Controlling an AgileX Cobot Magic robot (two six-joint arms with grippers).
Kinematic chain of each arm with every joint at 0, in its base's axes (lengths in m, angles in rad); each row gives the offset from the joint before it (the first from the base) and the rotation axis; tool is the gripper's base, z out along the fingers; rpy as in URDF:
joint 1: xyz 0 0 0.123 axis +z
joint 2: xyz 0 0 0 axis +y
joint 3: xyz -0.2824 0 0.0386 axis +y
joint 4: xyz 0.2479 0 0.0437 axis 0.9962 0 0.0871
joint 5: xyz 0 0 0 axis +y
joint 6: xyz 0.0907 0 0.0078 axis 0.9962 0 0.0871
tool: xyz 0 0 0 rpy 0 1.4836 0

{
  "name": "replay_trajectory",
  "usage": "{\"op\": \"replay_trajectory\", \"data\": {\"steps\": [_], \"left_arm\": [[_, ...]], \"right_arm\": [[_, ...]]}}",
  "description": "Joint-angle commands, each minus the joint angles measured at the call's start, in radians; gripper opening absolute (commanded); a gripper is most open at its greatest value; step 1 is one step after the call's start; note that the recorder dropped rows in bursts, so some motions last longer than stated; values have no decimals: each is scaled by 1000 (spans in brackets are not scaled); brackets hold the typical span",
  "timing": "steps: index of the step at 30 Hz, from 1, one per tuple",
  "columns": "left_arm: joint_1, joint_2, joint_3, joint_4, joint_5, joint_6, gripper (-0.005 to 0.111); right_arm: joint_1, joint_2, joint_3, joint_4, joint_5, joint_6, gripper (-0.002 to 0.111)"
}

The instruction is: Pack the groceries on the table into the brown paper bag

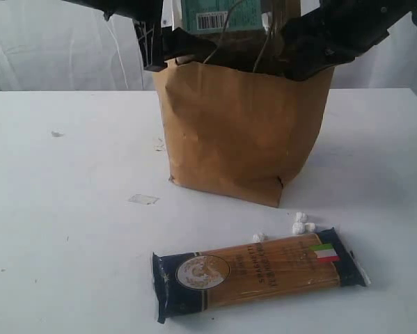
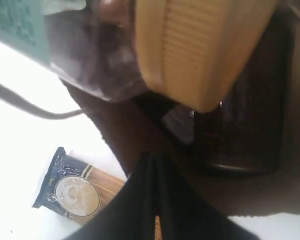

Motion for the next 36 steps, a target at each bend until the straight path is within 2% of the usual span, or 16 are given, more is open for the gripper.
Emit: {"op": "replay_trajectory", "data": {"steps": [1,6,18,23,28,30,36], "left_arm": [[-9,6,0,-66,2,5,86],[-9,17,0,-66,43,5,92],[-9,17,0,-75,94,2,92],[-9,24,0,-95,79,2,92],[-9,24,0,-98,32,5,106],[-9,24,0,-97,-12,-1,105],[-9,24,0,-97,3,-3,105]], "right_arm": [[0,-3,2,12,25,3,0],[0,-3,2,16,25,3,0],[0,-3,2,16,25,3,0],[0,-3,2,16,25,3,0],[0,-3,2,16,25,3,0],[0,-3,2,18,25,3,0],[0,-3,2,18,25,3,0]]}}
